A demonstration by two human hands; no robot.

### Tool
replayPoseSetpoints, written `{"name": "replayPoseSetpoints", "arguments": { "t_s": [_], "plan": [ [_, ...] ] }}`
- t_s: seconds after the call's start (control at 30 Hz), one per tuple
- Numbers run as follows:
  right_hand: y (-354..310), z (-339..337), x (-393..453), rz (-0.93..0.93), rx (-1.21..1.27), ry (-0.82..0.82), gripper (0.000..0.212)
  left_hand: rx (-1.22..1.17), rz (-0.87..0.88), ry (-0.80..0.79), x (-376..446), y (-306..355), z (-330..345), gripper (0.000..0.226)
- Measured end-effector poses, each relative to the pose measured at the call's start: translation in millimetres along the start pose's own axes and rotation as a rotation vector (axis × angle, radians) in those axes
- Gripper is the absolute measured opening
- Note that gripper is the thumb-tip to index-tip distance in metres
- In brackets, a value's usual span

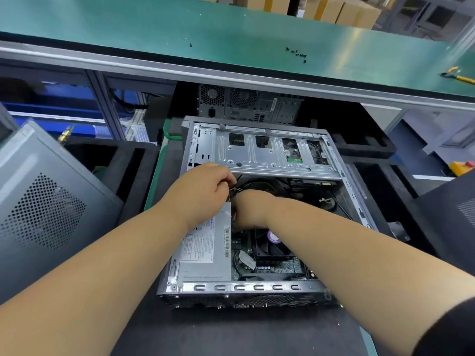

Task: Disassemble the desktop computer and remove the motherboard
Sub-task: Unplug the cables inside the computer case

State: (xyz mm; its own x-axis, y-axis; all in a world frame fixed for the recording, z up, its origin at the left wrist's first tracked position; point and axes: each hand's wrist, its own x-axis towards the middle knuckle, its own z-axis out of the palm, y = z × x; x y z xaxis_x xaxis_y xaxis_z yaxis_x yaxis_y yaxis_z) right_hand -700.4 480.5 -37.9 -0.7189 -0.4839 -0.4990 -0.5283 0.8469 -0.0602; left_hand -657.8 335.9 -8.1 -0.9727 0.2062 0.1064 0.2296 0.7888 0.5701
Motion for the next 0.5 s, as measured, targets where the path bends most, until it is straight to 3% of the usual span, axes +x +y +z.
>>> {"name": "replayPoseSetpoints", "arguments": {
  "t_s": [0.1,0.27,0.4,0.5],
  "plan": [
    [7,-4,-7,-0.073,0.069,0.012,0.018,0.026,-0.011,-0.016,0,2,0,0.032],
    [30,-7,-32,-0.163,0.193,0.142,0.033,0.062,-0.028,-0.017,0,6,1,0.03],
    [63,-12,-60,-0.148,0.288,0.194,0.017,0.042,-0.026,-0.064,1,10,0,0.029],
    [83,-14,-78,-0.153,0.282,0.139,0.006,0.021,-0.019,-0.084,3,20,0,0.028]
  ]
}}
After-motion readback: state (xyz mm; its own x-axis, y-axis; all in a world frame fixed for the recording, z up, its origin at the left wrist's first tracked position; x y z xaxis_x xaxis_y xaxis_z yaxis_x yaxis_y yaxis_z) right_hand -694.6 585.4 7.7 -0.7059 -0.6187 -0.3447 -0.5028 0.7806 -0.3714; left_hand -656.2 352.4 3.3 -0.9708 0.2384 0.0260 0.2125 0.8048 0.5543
